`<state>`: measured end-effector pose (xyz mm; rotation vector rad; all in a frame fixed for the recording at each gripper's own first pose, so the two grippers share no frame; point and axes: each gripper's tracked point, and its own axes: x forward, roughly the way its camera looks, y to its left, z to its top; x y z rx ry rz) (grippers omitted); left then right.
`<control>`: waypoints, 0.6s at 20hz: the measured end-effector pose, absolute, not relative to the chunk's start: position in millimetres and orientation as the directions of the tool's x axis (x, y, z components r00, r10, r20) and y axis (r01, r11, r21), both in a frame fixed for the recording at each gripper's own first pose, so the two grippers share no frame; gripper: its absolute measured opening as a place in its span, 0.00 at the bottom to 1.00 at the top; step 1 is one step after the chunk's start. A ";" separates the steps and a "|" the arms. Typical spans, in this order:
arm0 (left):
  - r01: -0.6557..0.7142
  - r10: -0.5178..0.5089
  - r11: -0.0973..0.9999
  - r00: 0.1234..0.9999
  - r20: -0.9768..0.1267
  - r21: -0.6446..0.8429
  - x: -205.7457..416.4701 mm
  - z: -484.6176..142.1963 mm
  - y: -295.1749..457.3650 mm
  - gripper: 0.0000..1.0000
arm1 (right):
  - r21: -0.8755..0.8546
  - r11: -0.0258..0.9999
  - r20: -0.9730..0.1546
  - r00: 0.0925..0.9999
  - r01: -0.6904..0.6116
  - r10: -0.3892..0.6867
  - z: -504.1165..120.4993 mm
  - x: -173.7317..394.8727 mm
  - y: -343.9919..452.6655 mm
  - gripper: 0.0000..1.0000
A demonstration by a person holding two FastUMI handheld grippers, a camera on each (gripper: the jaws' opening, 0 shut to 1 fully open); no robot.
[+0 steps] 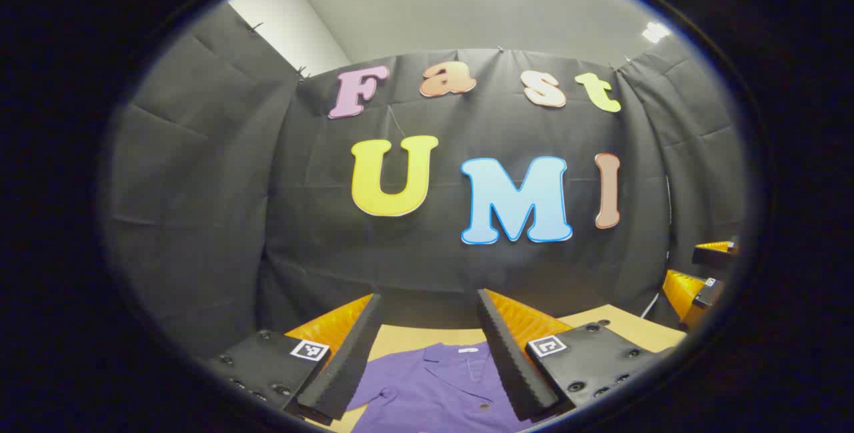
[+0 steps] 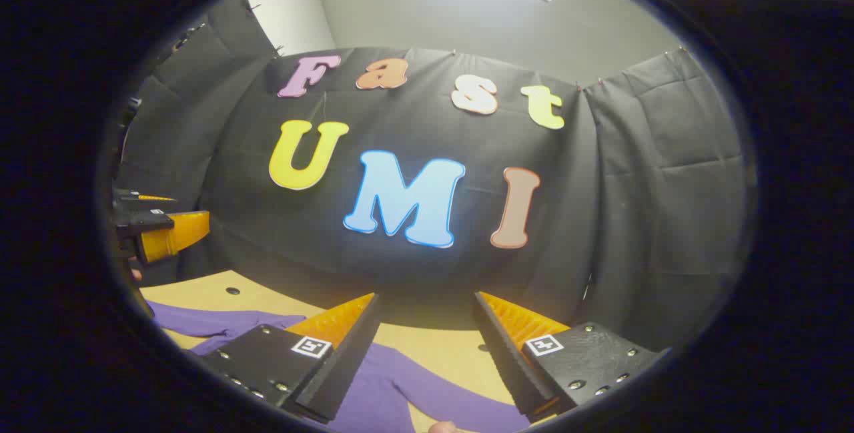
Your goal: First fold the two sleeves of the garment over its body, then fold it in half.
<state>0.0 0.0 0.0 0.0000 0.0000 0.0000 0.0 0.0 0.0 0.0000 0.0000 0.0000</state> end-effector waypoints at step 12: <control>0.054 -0.055 0.998 0.998 -0.027 -0.029 22.6 -15.9 8.8 0.94 | -0.014 0.999 -0.068 0.997 0.035 -0.036 -21.5 23.7 6.0 0.90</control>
